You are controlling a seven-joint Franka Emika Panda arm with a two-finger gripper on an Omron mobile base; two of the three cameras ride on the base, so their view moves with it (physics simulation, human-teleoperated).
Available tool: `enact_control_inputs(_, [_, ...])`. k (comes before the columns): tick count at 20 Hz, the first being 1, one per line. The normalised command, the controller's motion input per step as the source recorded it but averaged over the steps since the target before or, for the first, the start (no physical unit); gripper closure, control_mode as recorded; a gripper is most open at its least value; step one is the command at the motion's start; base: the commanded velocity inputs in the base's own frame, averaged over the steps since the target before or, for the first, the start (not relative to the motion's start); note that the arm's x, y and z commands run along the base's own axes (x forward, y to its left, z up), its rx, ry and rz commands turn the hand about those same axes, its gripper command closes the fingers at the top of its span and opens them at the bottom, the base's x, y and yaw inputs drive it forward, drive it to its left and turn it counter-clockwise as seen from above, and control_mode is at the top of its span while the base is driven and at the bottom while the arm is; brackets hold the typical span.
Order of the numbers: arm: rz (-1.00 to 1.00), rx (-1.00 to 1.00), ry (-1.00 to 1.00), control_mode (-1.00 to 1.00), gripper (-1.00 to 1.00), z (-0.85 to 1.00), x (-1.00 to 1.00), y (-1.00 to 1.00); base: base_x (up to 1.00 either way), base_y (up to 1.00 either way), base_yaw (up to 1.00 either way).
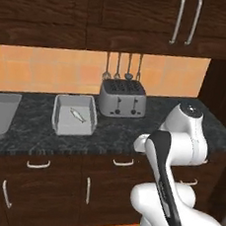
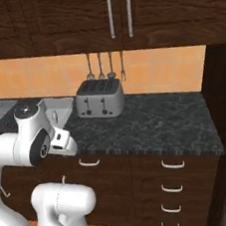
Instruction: Place one bell pepper and one fish in each tupperware on the nearby counter, to pack two identical lunches.
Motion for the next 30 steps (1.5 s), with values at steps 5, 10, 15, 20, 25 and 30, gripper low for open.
enact_control_inputs(5, [0.00, 0.00, 0.00, 1.00, -1.00, 0.00, 0.00, 0.00, -0.42, -1.00, -0.01])
enact_control_inputs(10, [0.00, 0.00, 0.00, 1.00, -1.00, 0.00, 0.00, 0.00, -0.20, -1.00, -0.05])
enact_control_inputs(15, [0.00, 0.00, 0.00, 1.00, -1.00, 0.00, 0.00, 0.00, -0.19, -1.00, -0.07])
enact_control_inputs(20, [0.00, 0.00, 0.00, 1.00, -1.00, 0.00, 0.00, 0.00, -0.15, -1.00, -0.05])
enact_control_inputs(25, [0.00, 0.00, 0.00, 1.00, -1.00, 0.00, 0.00, 0.00, -0.01, -1.00, -0.01])
enact_control_inputs(30, [0.00, 0.00, 0.00, 1.00, -1.00, 0.00, 0.00, 0.00, 0.00, -0.85, 0.00])
